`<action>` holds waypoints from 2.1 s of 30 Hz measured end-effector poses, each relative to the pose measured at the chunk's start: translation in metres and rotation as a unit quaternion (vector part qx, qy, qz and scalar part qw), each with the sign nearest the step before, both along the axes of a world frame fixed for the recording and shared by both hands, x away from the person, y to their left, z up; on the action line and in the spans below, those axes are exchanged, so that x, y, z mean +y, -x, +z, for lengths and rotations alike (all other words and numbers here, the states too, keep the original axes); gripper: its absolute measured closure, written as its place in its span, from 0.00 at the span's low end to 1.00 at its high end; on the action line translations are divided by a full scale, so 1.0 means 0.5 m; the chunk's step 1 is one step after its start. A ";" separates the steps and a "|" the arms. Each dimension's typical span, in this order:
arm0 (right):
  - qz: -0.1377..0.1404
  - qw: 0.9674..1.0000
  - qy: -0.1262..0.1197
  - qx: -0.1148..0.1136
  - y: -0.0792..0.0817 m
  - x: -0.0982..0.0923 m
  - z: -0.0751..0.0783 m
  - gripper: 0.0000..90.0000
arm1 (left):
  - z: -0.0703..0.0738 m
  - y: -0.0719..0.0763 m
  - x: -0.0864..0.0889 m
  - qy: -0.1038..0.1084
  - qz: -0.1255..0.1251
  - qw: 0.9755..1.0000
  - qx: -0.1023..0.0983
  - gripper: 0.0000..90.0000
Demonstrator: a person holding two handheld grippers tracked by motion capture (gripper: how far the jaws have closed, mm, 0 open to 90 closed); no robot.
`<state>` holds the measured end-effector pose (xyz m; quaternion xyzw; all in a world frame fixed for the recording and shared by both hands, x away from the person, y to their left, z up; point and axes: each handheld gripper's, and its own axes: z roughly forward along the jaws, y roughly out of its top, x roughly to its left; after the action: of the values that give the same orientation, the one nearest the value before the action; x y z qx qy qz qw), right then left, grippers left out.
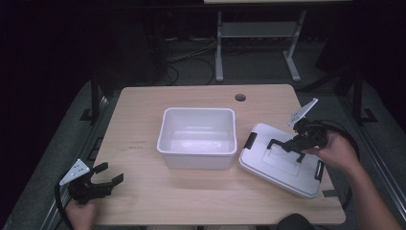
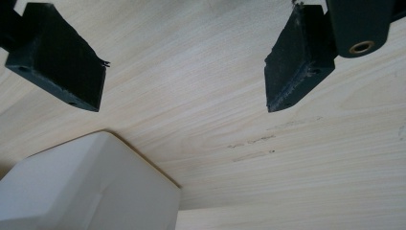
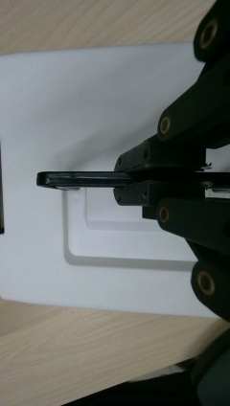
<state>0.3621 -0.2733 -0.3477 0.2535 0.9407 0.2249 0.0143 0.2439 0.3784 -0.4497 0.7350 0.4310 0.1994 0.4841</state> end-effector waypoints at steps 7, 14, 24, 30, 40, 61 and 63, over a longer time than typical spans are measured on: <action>0.007 1.000 0.001 -0.005 0.008 -0.006 0.035 0.94 | 0.000 0.000 0.001 0.000 0.000 1.000 0.000 0.15; 0.013 1.000 -0.005 -0.015 0.017 -0.014 0.081 0.94 | 0.000 0.001 0.002 0.001 0.001 1.000 -0.001 0.15; 0.035 0.999 -0.011 -0.034 0.025 0.000 0.143 0.94 | 0.000 0.000 0.001 0.003 0.001 1.000 0.000 0.15; 0.056 0.998 -0.011 -0.041 0.022 0.027 0.182 0.94 | -0.001 -0.001 0.002 0.003 0.000 1.000 -0.001 0.15; 0.092 0.995 -0.016 -0.046 0.003 0.092 0.222 0.94 | -0.001 -0.001 0.002 0.005 0.001 1.000 -0.001 0.15; 0.142 0.989 -0.007 -0.039 -0.046 0.230 0.249 0.94 | -0.001 -0.002 0.003 0.005 -0.002 1.000 0.000 0.15; 0.148 0.988 -0.007 -0.039 -0.051 0.243 0.251 0.94 | -0.001 -0.003 0.003 0.004 -0.002 1.000 0.002 0.15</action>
<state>0.3877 -0.1521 -0.2222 0.1026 0.9651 0.2403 0.0157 0.2453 0.3797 -0.4500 0.7344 0.4309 0.1957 0.4864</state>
